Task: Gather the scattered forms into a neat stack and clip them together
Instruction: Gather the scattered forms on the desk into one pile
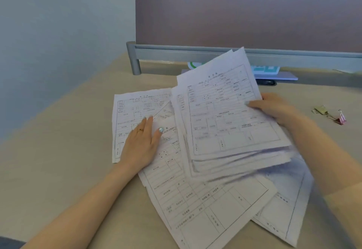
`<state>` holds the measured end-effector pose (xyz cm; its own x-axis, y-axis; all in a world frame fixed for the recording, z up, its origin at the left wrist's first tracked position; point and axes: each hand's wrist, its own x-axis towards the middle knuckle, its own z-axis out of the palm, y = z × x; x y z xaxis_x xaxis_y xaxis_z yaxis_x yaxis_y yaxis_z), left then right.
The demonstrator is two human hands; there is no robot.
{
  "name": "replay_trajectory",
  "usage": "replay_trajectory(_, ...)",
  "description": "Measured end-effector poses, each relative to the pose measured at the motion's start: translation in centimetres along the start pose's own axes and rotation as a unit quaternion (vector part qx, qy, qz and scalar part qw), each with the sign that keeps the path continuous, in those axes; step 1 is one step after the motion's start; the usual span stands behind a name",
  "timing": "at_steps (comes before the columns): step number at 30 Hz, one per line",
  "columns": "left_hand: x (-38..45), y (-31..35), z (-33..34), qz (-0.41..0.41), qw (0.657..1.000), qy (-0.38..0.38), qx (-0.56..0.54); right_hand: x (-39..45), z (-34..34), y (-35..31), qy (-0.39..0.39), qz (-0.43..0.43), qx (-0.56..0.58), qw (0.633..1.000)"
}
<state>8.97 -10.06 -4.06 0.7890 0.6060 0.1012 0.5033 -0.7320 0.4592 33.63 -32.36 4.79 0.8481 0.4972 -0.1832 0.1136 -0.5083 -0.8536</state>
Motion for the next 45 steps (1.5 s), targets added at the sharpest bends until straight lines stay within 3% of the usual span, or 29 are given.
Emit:
replay_trajectory(4, 0.3, 0.7, -0.2, -0.016, 0.993, 0.051, -0.105, -2.7, -0.1, 0.5, -0.107, 0.030, -0.097, 0.989)
replay_trajectory(7, 0.2, 1.1, -0.3, -0.046, 0.973, 0.091, -0.207, -4.2, 2.3, 1.8, -0.132, 0.005, -0.163, 0.978)
replay_trajectory(10, 0.2, 1.3, -0.4, -0.056, 0.967, 0.103, -0.228, -5.1, 4.3, 2.4, -0.123, -0.023, -0.116, 0.985)
replay_trajectory(14, 0.0, 1.9, -0.7, -0.061, 0.958, 0.115, -0.256, -6.1, 6.1, 2.1, -0.187, -0.019, -0.073, 0.979)
replay_trajectory(16, 0.0, 1.9, -0.8, -0.071, 0.953, 0.102, -0.276, -6.1, 6.5, 1.9, -0.176, -0.027, -0.073, 0.981)
replay_trajectory(19, 0.7, 1.5, -1.3, -0.094, 0.941, 0.090, -0.313, -5.4, 4.5, 1.1, -0.083, -0.043, -0.099, 0.991)
replay_trajectory(21, 1.3, 1.1, -2.0, -0.104, 0.948, 0.080, -0.289, -4.5, 2.2, 0.9, -0.055, -0.029, -0.128, 0.990)
replay_trajectory(27, 5.2, 1.4, -3.4, -0.124, 0.973, -0.048, -0.190, -2.6, 0.6, 2.2, -0.089, 0.012, -0.170, 0.981)
replay_trajectory(34, 10.7, 4.9, -3.9, -0.134, 0.973, -0.090, -0.163, -1.3, 2.5, 1.2, -0.128, 0.002, -0.190, 0.973)
replay_trajectory(40, 10.4, 1.8, -5.9, -0.133, 0.981, -0.004, -0.140, -0.5, 2.7, 1.2, -0.115, 0.015, -0.020, 0.993)
replay_trajectory(45, 6.9, -4.2, -8.2, -0.188, 0.964, -0.064, -0.177, 1.1, 5.0, -0.9, -0.042, 0.041, 0.174, 0.983)
